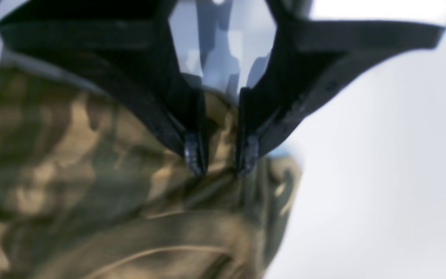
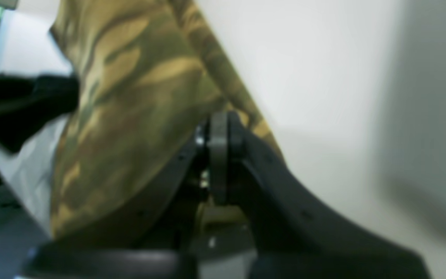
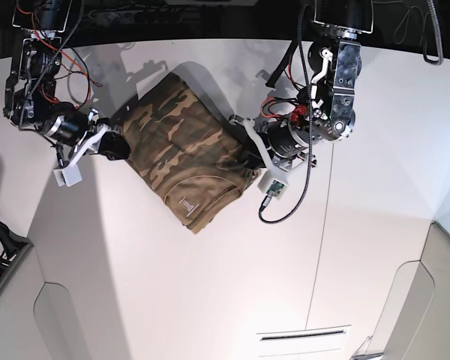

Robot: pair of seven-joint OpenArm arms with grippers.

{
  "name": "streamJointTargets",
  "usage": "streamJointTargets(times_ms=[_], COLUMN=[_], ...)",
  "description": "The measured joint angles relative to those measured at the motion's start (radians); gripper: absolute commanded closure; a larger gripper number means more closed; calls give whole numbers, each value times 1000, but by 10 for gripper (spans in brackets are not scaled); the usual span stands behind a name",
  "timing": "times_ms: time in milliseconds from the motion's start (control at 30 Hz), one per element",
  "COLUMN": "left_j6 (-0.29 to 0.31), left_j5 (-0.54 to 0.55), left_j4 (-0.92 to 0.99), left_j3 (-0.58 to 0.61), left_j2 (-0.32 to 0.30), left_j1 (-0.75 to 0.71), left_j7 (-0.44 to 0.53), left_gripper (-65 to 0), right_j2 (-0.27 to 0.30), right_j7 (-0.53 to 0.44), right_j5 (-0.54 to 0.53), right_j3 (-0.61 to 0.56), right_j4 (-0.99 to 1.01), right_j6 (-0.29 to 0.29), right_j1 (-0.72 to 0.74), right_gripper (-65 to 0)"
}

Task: Fold the T-shirt properly
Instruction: 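Press and square the folded shirt with both grippers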

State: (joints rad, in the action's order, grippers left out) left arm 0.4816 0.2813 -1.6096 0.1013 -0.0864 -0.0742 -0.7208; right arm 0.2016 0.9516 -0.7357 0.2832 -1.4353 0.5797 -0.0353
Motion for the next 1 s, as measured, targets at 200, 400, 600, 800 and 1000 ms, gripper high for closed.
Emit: streamJointTargets(times_ms=[200, 400, 600, 800, 1000], left_j6=[0, -3, -3, -3, -3], left_j5=[-2, -2, -2, -1, 40], left_j4=[3, 3, 3, 3, -34], left_j3=[3, 3, 3, 3, 3], left_j2=[1, 1, 0, 1, 0], left_j1=[19, 51, 53, 55, 54], left_j7=[22, 27, 35, 41, -2], left_gripper=[-146, -146, -146, -146, -146], right_j2=[-56, -132, -215, -217, -165], right_j7=[-2, 0, 37, 39, 50], right_j5=[-46, -58, -58, -48, -43], right_j3=[1, 2, -3, -3, -3], right_j4=[-4, -48, -126, -184, -256], right_j6=[6, 12, 19, 19, 19], right_j1=[-68, -132, -189, -217, -217], right_gripper=[0, 0, 0, 0, 0])
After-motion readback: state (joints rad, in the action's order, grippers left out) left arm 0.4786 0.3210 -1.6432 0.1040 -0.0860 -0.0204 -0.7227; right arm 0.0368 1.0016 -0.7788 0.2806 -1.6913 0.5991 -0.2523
